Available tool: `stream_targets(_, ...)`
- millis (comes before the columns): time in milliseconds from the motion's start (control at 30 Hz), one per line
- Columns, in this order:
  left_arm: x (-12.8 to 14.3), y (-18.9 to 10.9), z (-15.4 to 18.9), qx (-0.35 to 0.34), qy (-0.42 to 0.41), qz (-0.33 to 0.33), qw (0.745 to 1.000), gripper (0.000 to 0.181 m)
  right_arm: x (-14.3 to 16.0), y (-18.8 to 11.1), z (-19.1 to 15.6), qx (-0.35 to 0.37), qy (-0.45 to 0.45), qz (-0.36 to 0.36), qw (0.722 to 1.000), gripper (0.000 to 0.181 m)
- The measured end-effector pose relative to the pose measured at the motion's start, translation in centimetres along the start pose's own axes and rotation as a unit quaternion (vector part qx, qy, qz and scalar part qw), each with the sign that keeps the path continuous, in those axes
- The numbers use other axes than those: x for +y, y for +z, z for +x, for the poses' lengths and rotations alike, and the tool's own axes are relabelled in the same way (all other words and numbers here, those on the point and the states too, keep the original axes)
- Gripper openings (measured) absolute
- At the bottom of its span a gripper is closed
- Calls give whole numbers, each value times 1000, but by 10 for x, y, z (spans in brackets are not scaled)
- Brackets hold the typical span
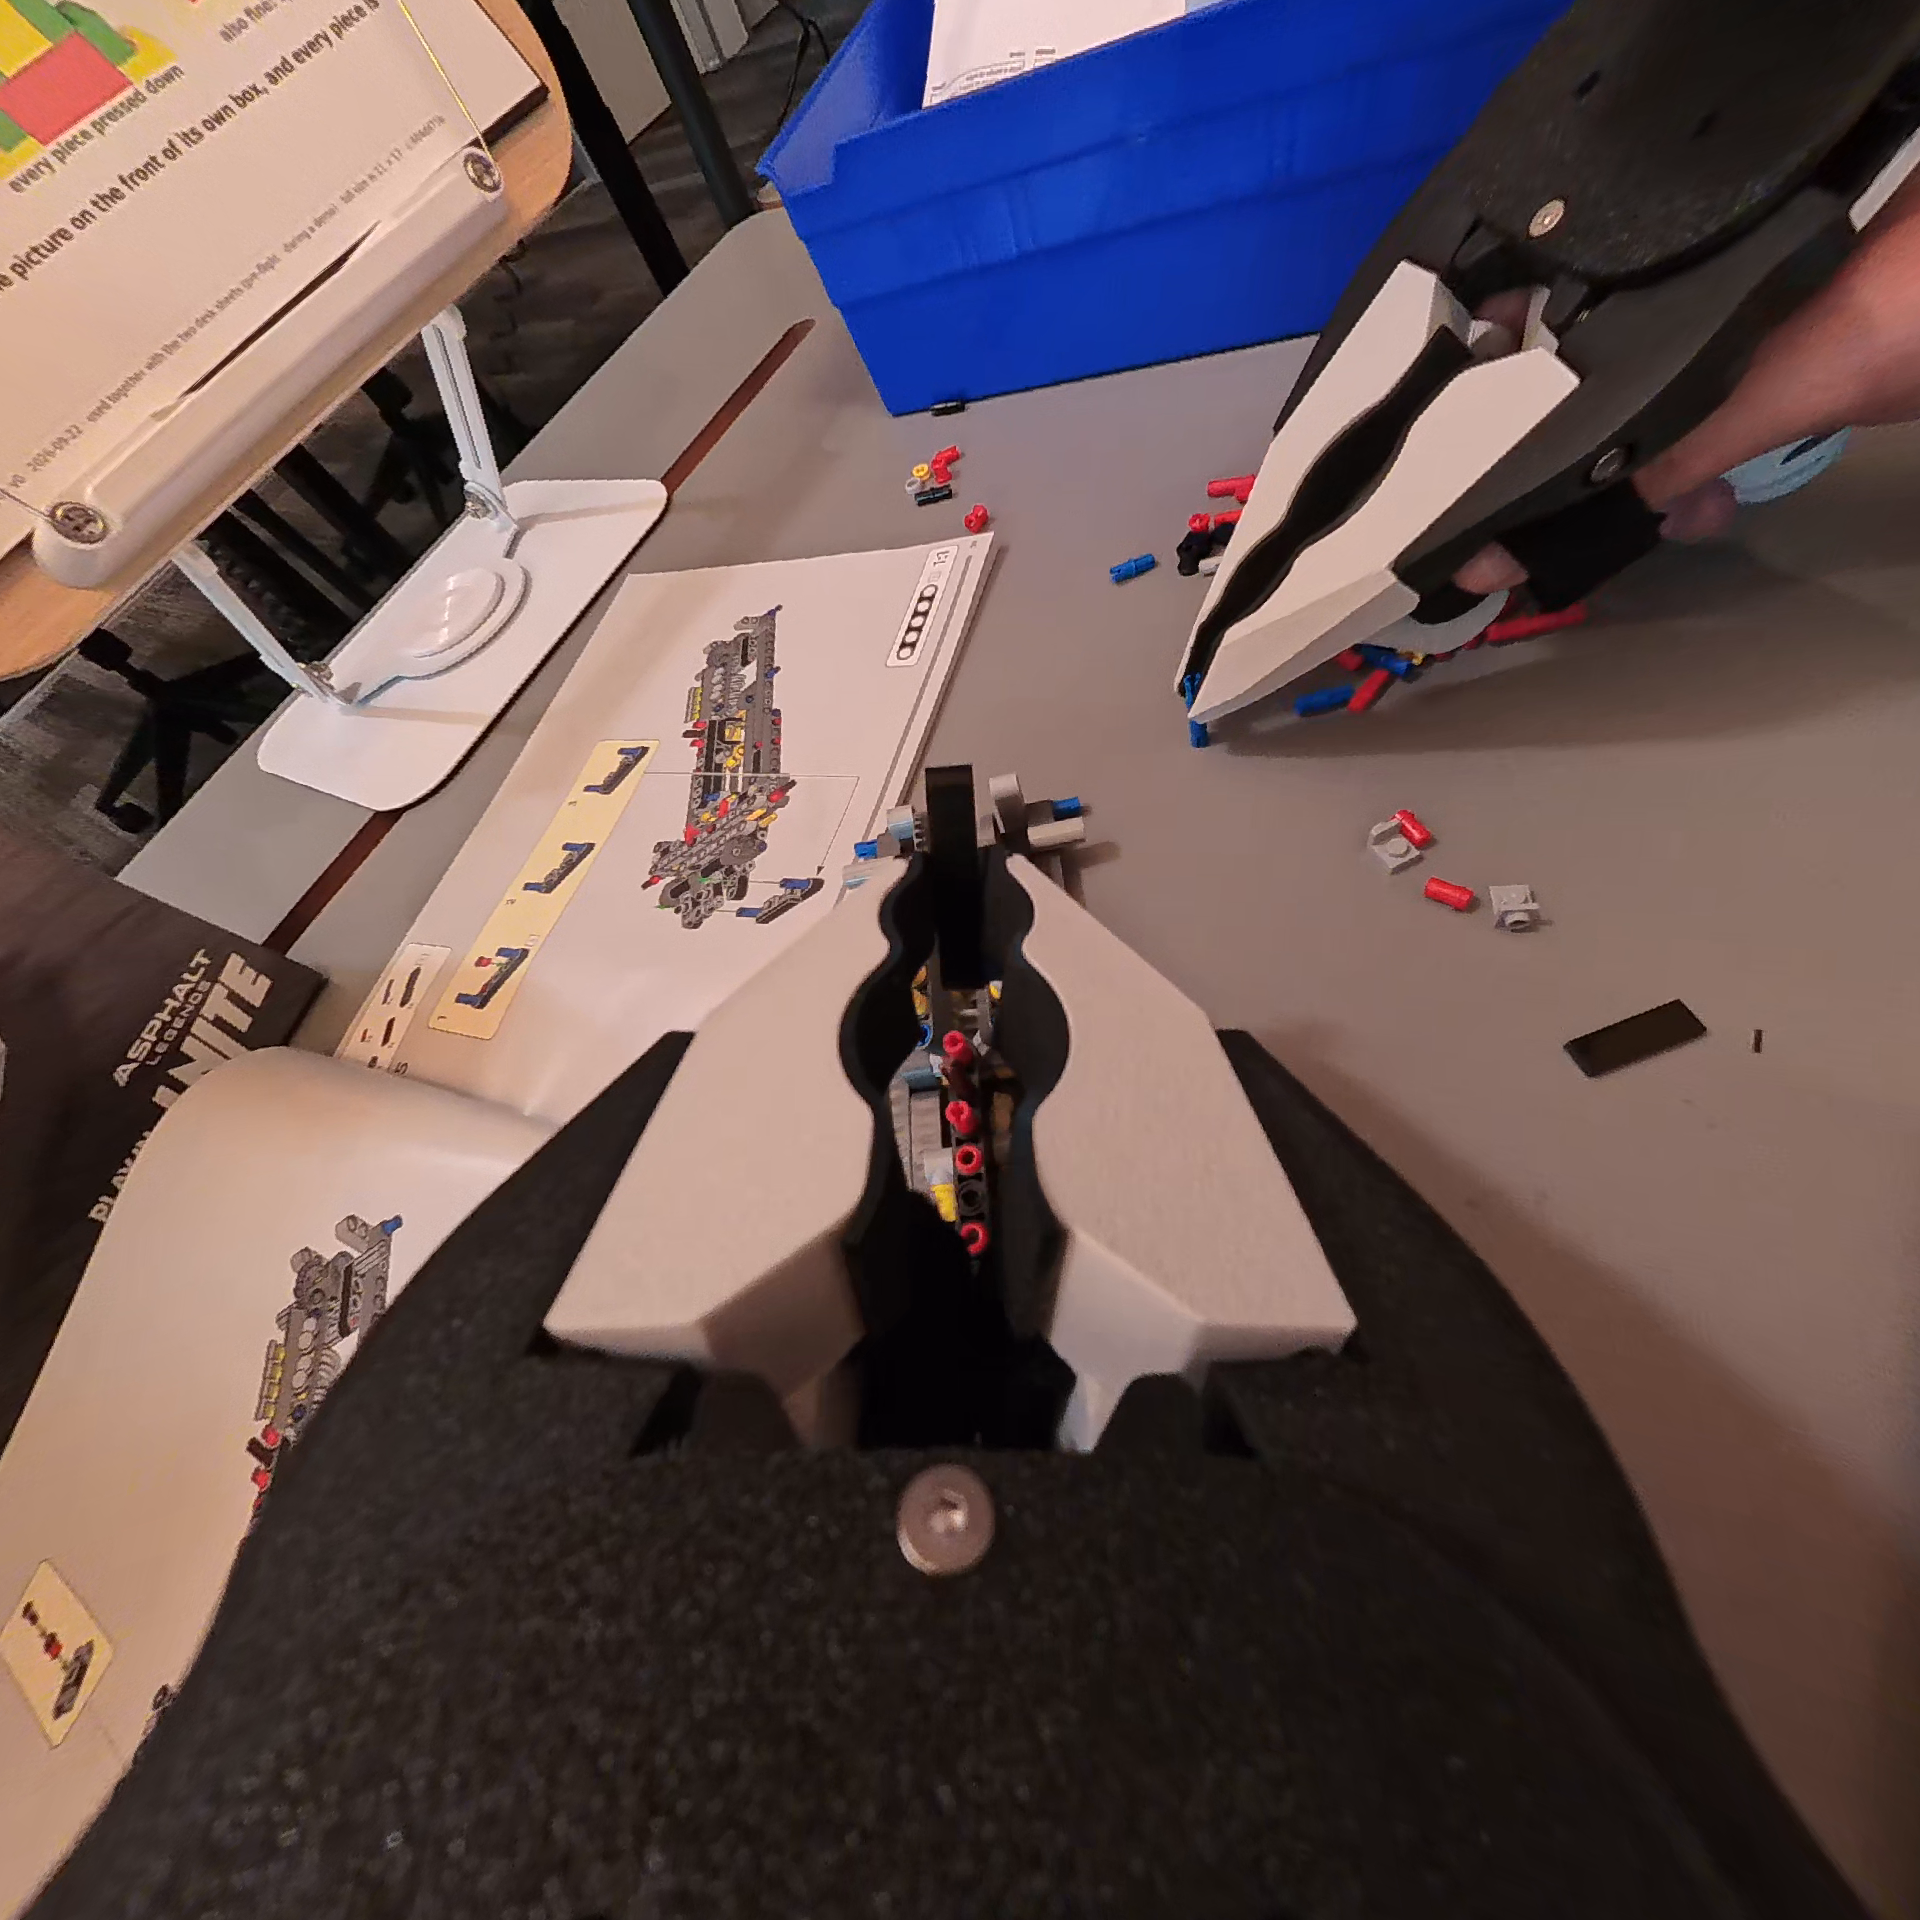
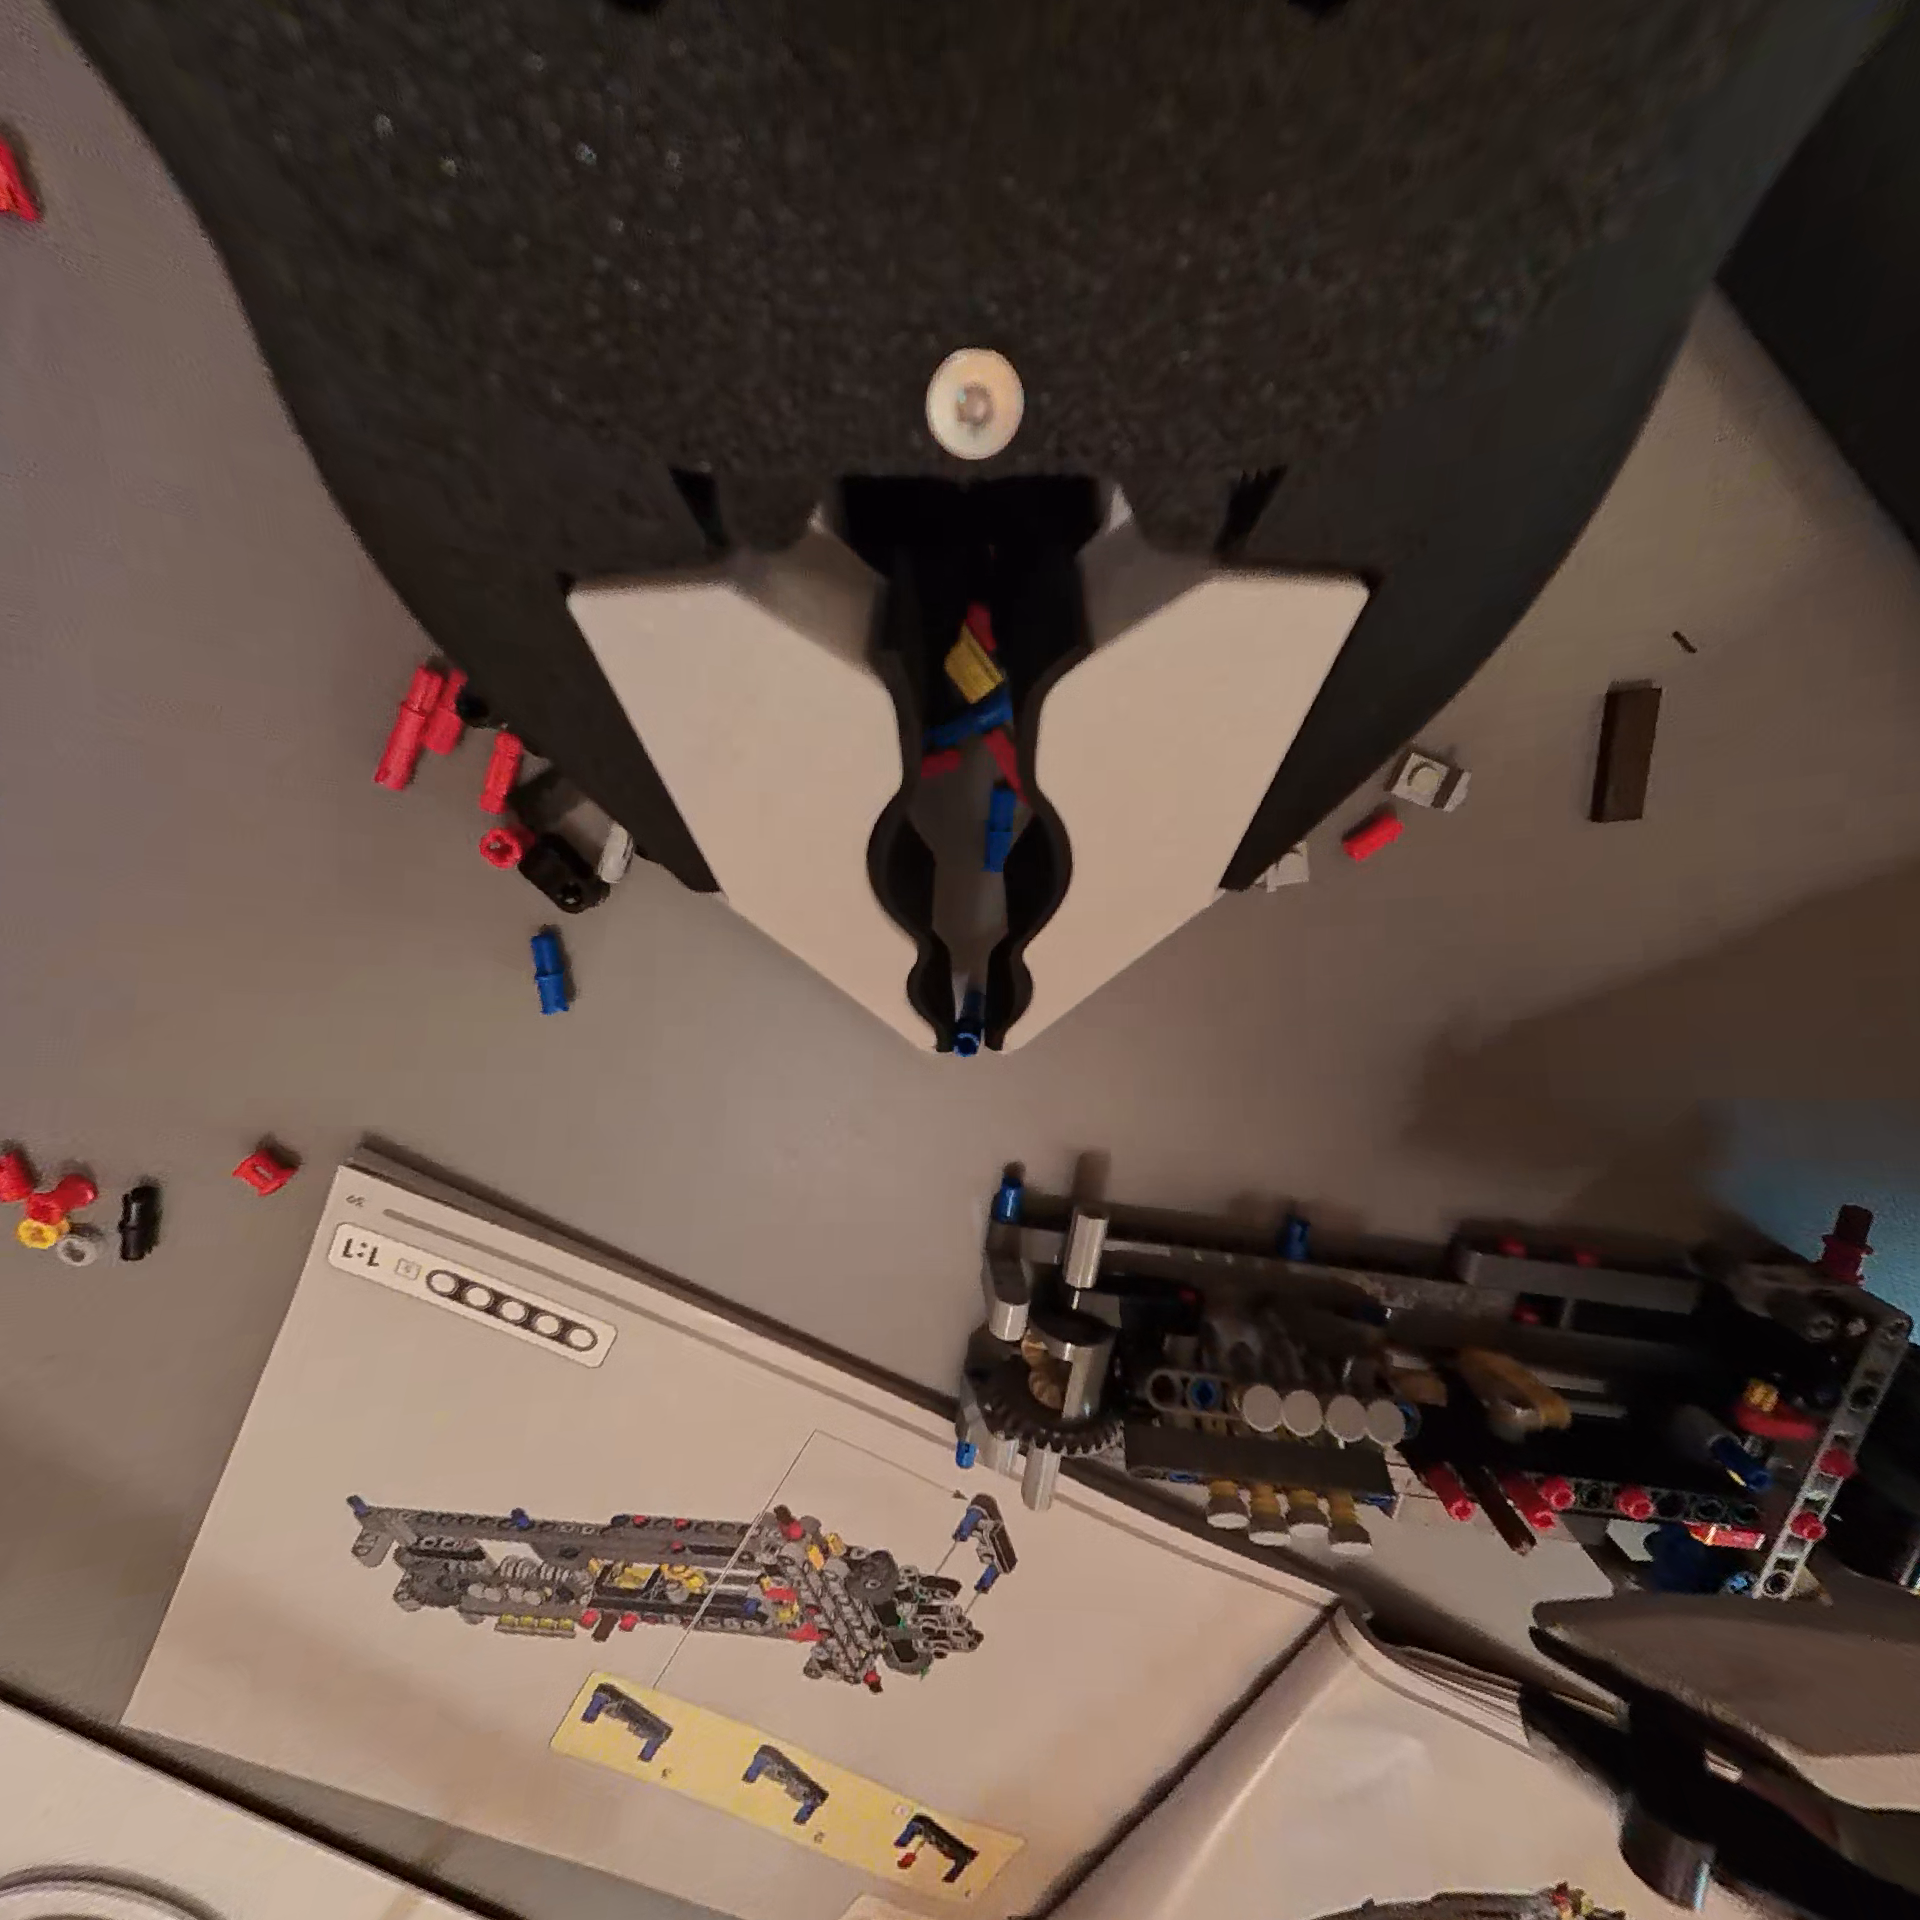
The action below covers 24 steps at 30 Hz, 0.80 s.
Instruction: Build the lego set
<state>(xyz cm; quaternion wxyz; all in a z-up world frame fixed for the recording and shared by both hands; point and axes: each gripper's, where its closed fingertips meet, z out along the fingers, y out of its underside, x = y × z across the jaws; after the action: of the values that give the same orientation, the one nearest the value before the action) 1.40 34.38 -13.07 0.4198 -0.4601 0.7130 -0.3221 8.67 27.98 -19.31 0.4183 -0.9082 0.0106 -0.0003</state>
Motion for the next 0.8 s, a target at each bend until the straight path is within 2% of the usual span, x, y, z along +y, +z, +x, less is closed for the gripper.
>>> stream_targets(467,2,1,5,8,12,-7,1000,6,2,-6,-1,-9,-3,-18,1000,5)
stream_targets(500,3,1,6,11,16,-9,1000,6,2,-9,-6,-21,-5,-30,999,5)
stream_targets(567,5,2,11,21,24,-15,999,6,-4,-20,-34,-96,-10,-39,995,5)
stream_targets(667,2,2,22,51,18,-9,999,5,-51,-45,-71,-181,21,72,981,4)
stream_targets(733,-3,0,28,66,5,5,998,5,-75,-56,-76,-184,40,128,974,4)
stream_targets(800,-8,-1,31,74,-5,17,997,6,-85,-59,-83,-190,41,149,969,4)
